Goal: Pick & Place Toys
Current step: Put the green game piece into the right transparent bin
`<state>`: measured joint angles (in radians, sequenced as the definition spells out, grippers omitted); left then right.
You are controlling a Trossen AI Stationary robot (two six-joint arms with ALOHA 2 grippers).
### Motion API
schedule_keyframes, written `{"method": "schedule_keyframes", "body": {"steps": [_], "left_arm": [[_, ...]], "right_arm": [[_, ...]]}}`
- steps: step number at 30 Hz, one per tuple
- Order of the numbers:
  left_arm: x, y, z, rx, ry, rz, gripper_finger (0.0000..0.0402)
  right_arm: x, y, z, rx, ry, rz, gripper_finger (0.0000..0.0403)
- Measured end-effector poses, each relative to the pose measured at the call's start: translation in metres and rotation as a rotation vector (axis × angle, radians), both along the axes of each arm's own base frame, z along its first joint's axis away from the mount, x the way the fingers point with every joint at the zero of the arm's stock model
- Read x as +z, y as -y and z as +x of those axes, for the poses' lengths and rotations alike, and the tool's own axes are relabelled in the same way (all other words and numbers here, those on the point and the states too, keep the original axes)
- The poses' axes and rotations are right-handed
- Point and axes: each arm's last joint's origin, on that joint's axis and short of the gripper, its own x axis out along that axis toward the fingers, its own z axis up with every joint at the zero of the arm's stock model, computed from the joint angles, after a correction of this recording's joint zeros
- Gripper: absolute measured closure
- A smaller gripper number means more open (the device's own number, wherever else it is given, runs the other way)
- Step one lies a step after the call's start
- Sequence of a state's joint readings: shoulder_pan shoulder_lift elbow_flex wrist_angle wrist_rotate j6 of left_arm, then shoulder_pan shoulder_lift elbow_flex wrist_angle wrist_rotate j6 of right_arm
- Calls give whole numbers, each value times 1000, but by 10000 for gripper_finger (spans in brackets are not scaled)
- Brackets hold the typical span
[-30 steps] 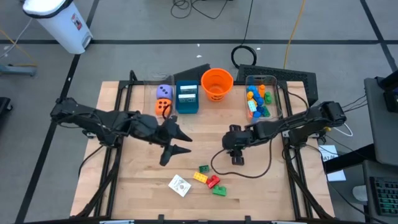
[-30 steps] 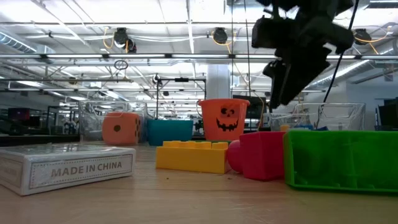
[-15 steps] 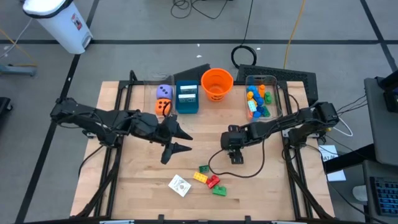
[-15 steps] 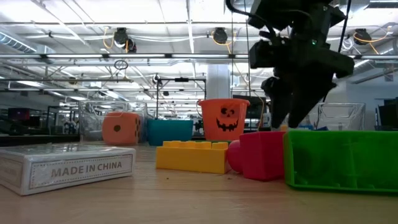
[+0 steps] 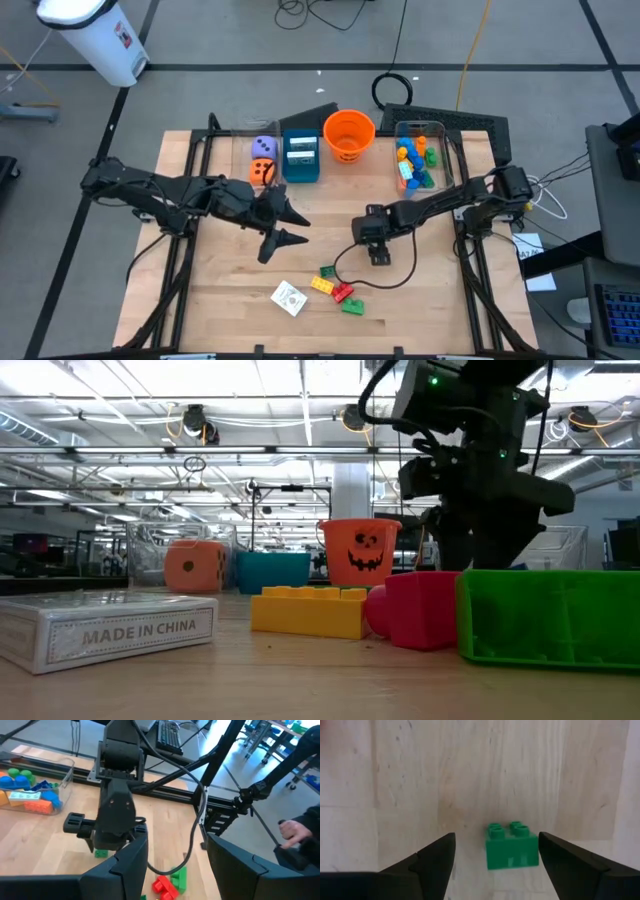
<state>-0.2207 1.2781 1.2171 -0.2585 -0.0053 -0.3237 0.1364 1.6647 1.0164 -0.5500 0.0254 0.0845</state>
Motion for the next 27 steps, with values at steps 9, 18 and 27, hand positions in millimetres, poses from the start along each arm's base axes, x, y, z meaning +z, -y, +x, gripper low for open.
{"method": "schedule_keyframes", "body": {"steps": [9,18,27], "left_arm": [[0,0,0,-4,0,-6,190],[0,0,0,-2,-2,-13,190],[0,0,0,1,-3,-21,190]], "right_arm": [[-2,1,0,-10,-6,-33,160],[-3,1,-2,-14,-29,-36,250],[-2,1,-1,-68,-18,-20,257]]}}
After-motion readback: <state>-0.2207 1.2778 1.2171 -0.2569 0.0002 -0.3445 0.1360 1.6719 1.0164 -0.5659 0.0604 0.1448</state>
